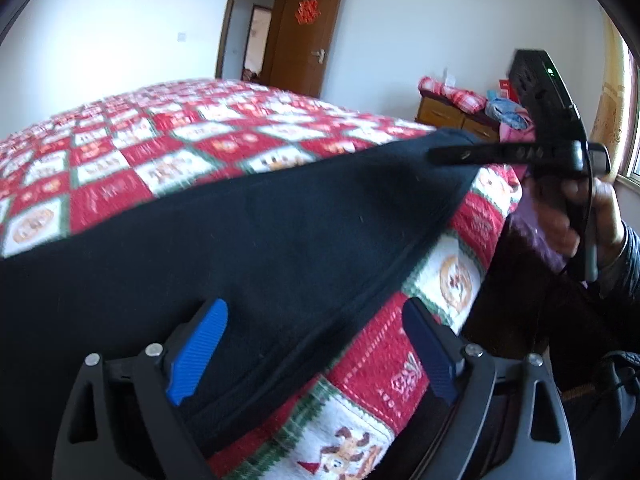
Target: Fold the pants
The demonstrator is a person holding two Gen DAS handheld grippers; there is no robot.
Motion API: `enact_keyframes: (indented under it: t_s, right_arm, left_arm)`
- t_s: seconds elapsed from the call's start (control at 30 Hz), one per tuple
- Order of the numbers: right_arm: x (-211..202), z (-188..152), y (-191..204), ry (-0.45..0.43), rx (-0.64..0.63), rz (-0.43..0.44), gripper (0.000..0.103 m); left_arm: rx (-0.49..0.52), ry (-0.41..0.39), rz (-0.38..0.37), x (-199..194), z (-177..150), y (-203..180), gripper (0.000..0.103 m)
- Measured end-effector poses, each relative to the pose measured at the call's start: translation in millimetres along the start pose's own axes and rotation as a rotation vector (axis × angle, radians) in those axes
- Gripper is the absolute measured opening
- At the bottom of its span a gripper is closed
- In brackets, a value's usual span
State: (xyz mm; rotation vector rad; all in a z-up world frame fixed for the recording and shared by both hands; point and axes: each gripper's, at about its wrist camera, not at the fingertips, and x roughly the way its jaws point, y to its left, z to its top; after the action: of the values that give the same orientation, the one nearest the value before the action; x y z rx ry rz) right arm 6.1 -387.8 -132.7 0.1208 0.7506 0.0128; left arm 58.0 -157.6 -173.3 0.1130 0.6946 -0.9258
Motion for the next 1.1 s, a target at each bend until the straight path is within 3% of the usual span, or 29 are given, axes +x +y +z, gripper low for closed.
enact_keyframes:
  t_s: [0.1,0.23,0.4,0.53,0.63,0.77,0.83,0.97,1.1]
  right_arm:
    - [28.1,-17.3,28.4,0.081,-0.121,-0.049,0.039]
    - [42.6,-46.2,38.3,0.204,-0.194,-0.039,0.039]
    - [27.9,-35.7,33.9,0.201,-0.154,0.022,0.039]
    - [17.0,-10.8,15.1,0.107,-0.05,0.023,0.039]
    - [19.7,8.3,13.9,0.054,-0.019,0.003,0.039]
    - [41.8,20.9,39.1,0.034,-0.049,0.046,0.039]
    - [52.7,18.2,53.4,0.046,-0.091,0.058,0.039]
    - [79.8,1.0,64.9,0.151,-0.128,0.05,0.04]
    - [81.5,-10.1,69.8,0.168,-0.191,0.018,0.04]
  left_arm:
    - [0.068,0.013,0.003,1.0,-8.7,-9.6,0.099]
    - [0.105,0.02,0.015,-5.1,-16.4,-16.6,0.099]
    - [0.065,-0.037,0.004,-24.5,-3.7,-13.2,0.099]
    - [0.035,-0.087,0.042,-23.0,16.9,-2.4,0.099]
    - [0.025,-0.048,0.126,-3.9,29.2,6.4,0.099]
    - [0.009,0.017,0.199,12.0,25.4,13.9,0.099]
    - [-0.004,0.043,0.204,14.4,18.2,17.1,0.099]
    - [0.065,0.035,0.235,14.8,6.1,5.3,0.103]
    - [0.103,0.024,0.258,12.7,-1.5,-3.6,0.103]
